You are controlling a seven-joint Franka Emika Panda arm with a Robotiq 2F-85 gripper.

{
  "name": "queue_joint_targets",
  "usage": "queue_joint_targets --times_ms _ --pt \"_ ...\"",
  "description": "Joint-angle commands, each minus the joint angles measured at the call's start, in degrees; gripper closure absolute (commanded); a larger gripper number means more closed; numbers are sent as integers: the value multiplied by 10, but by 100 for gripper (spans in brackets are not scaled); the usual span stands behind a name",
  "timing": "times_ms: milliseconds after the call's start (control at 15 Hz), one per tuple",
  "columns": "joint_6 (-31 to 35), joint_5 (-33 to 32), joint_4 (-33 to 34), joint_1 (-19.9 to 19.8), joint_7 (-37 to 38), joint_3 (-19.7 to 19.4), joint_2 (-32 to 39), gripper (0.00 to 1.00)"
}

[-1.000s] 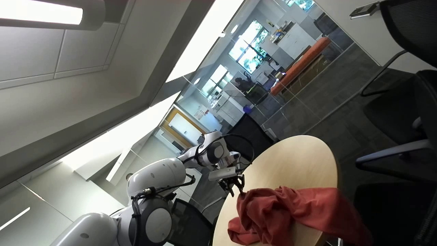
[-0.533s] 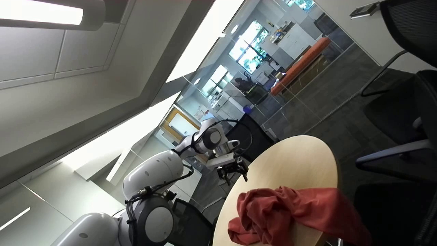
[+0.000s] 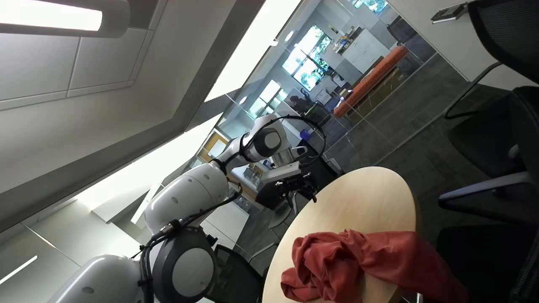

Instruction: Place the sweatshirt on the table

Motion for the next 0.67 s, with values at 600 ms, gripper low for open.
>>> queue_joint_targets --times_ms 600 --pt "16 3 -12 -48 -72 -21 -2 0"
